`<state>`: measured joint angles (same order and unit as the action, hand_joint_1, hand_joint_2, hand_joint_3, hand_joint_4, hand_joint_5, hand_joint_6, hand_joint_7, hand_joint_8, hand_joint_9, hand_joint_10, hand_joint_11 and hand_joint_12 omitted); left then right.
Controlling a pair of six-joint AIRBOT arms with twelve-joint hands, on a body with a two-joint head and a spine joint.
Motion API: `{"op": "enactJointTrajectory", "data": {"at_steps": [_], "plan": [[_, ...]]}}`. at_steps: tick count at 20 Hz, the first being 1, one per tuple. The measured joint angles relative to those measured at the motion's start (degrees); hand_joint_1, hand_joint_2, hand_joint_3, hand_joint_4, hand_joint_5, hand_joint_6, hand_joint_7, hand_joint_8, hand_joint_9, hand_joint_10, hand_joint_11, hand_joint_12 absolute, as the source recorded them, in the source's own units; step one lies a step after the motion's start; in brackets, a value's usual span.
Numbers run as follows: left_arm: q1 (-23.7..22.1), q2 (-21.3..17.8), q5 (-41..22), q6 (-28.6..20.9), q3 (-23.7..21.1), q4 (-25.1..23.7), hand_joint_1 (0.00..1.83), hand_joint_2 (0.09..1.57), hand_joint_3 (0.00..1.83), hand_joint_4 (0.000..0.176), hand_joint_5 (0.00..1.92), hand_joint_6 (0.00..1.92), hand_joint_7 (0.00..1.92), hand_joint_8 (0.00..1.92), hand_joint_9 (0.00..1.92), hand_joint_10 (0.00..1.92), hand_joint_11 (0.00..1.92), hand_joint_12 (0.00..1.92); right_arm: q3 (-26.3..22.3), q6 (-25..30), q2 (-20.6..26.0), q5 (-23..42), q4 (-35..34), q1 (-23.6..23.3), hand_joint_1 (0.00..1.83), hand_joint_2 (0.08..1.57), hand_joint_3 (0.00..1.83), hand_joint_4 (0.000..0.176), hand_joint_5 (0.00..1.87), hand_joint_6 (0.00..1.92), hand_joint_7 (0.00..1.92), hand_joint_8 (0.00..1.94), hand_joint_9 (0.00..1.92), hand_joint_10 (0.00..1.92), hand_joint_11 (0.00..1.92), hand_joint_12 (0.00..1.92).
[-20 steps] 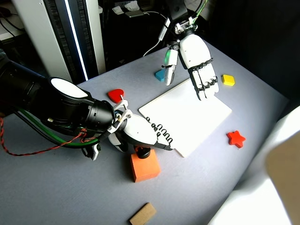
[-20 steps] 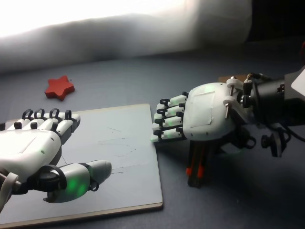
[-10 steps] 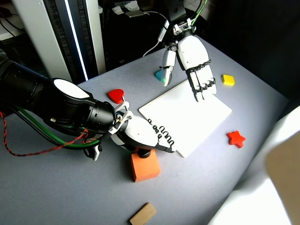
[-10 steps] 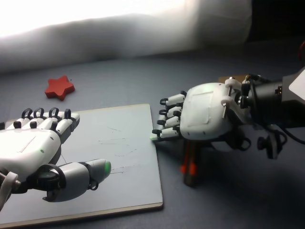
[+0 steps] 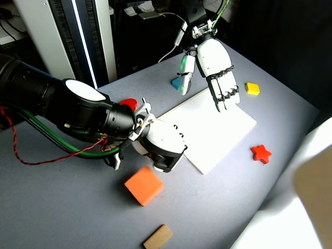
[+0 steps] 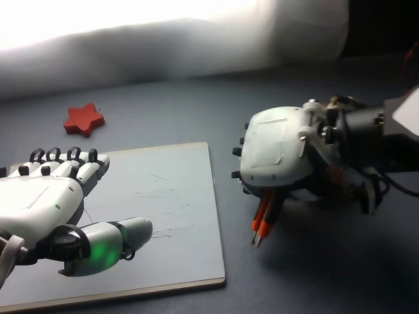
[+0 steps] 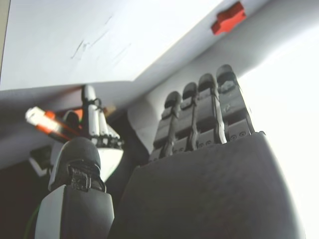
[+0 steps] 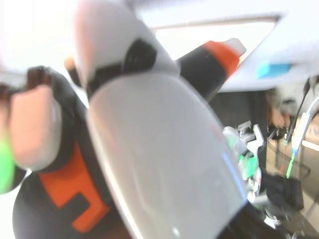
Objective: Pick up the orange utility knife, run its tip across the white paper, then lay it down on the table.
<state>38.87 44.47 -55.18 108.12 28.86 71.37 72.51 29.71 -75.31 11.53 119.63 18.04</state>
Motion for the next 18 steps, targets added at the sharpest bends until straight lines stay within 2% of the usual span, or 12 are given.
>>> {"op": "enactJointTrajectory", "data": {"at_steps": [3, 6, 7, 8, 9, 10, 11, 14, 16, 18], "plan": [[0.0, 0.0, -0.1, 0.0, 0.2, -0.3, 0.00, 1.20, 0.00, 0.000, 0.00, 0.00, 0.00, 0.00, 0.02, 0.01, 0.03, 0.03, -1.0, 0.0, 0.7, 0.0, -0.6, -0.8, 1.48, 1.30, 0.00, 0.123, 1.41, 1.92, 1.59, 1.94, 1.67, 1.92, 1.72, 1.92], [0.0, 0.1, 0.0, 0.0, 0.4, -0.2, 0.00, 1.20, 0.00, 0.000, 0.00, 0.00, 0.00, 0.00, 0.00, 0.00, 0.02, 0.03, -2.8, -0.2, 1.7, -0.2, -5.6, -2.6, 1.48, 1.31, 0.00, 0.127, 1.40, 1.92, 1.58, 1.94, 1.67, 1.92, 1.73, 1.92], [0.0, 0.1, 0.0, 0.0, 0.4, -0.2, 0.00, 1.20, 0.00, 0.000, 0.00, 0.00, 0.00, 0.00, 0.00, 0.00, 0.00, 0.07, -2.9, -4.8, 2.1, 0.7, -10.1, -2.9, 1.48, 1.30, 0.00, 0.127, 1.40, 1.92, 1.58, 1.94, 1.66, 1.92, 1.72, 1.92], [0.0, 0.1, 0.0, 0.0, 0.4, -0.2, 0.00, 1.20, 0.00, 0.000, 0.00, 0.00, 0.00, 0.00, 0.01, 0.00, 0.00, 0.13, -2.8, -16.5, 2.7, 2.7, -20.7, -2.8, 1.47, 1.31, 0.00, 0.127, 1.41, 1.92, 1.58, 1.94, 1.67, 1.92, 1.73, 1.92], [0.1, 0.1, 0.1, 0.0, 0.7, -0.2, 0.00, 1.20, 0.00, 0.000, 0.00, 0.00, 0.00, 0.00, 0.00, 0.00, 0.00, 0.07, -1.7, -27.6, 3.2, 7.0, -31.2, -2.4, 1.48, 1.29, 0.00, 0.128, 1.41, 1.92, 1.58, 1.94, 1.66, 1.92, 1.72, 1.92], [0.1, 0.1, 0.0, 0.0, 0.7, -0.2, 0.00, 1.20, 0.00, 0.000, 0.00, 0.00, 0.00, 0.00, 0.00, 0.00, 0.00, 0.08, -0.3, -38.4, 3.3, 11.1, -37.8, -2.1, 1.48, 1.30, 0.00, 0.129, 1.41, 1.92, 1.58, 1.94, 1.66, 1.92, 1.72, 1.92], [0.1, 0.1, 0.2, -0.1, 0.8, -0.4, 0.00, 1.20, 0.00, 0.000, 0.00, 0.00, 0.00, 0.00, 0.01, 0.00, 0.00, 0.09, 0.3, -45.6, 3.3, 12.3, -42.1, -1.7, 1.49, 1.29, 0.00, 0.133, 1.40, 1.92, 1.57, 1.94, 1.65, 1.92, 1.71, 1.92], [0.1, 0.4, 0.6, -0.1, 1.4, -0.2, 0.00, 1.21, 0.00, 0.000, 0.00, 0.00, 0.00, 0.00, 0.01, 0.00, 0.00, 0.10, 4.6, -79.9, 0.7, 14.8, -66.6, 1.7, 1.47, 1.29, 0.00, 0.148, 1.38, 1.92, 1.54, 1.94, 1.63, 1.92, 1.69, 1.92], [0.2, 0.4, 1.7, -0.1, 2.3, -0.3, 0.00, 1.21, 0.00, 0.000, 0.00, 0.00, 0.00, 0.00, 0.00, 0.00, 0.00, 0.10, 8.1, -98.6, -2.2, 20.4, -79.3, 4.4, 1.47, 1.29, 0.00, 0.156, 1.37, 1.92, 1.54, 1.94, 1.63, 1.92, 1.69, 1.92], [0.2, 0.4, 2.9, 0.0, 3.5, -0.2, 0.00, 1.21, 0.00, 0.000, 0.00, 0.00, 0.00, 0.00, 0.01, 0.00, 0.00, 0.13, 10.8, -108.8, -5.4, 27.3, -83.9, 6.1, 1.46, 1.29, 0.00, 0.165, 1.36, 1.92, 1.53, 1.94, 1.62, 1.92, 1.69, 1.92]]}}
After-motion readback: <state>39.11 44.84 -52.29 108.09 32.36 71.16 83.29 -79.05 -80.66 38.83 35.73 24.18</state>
